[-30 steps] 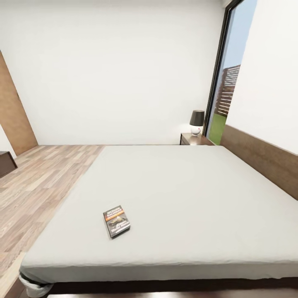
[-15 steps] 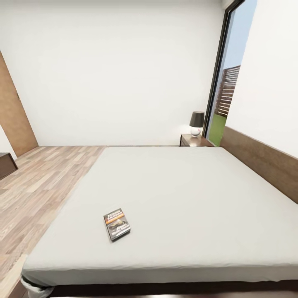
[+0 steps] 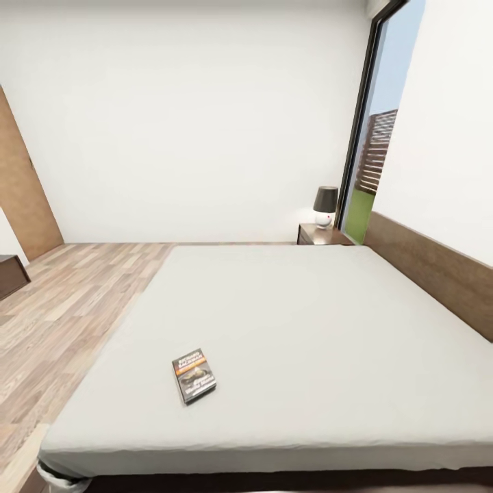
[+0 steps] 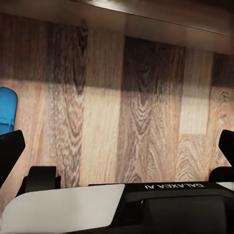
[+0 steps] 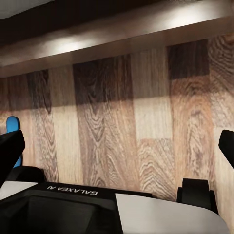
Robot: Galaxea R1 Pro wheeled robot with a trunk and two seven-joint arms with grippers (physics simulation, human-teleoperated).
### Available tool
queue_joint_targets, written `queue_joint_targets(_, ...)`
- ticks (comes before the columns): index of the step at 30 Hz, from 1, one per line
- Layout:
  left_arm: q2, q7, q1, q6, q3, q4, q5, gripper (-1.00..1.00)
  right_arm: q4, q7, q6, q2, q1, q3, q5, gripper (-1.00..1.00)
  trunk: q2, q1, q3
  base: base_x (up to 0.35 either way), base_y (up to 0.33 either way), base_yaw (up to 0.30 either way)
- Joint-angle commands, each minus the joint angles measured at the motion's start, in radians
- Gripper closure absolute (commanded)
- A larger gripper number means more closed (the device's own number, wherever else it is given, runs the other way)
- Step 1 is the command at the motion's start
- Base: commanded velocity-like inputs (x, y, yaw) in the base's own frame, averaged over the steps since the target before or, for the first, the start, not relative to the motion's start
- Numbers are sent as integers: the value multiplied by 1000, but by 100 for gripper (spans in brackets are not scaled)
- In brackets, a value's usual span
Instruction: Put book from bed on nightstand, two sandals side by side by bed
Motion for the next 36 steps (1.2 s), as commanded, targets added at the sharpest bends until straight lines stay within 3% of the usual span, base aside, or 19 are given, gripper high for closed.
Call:
queue_joint_targets(1,0,-4,-1,-2,5,1,0,-100,5,5,-7,0,-2,4,-7,-100,7,-4,2,0,0,0)
queue_joint_targets(36,0,-4,-1,-2,5,1,0,-100,5,7,-7,0,-2,4,-1,-100,252,-138,112,0,0,0)
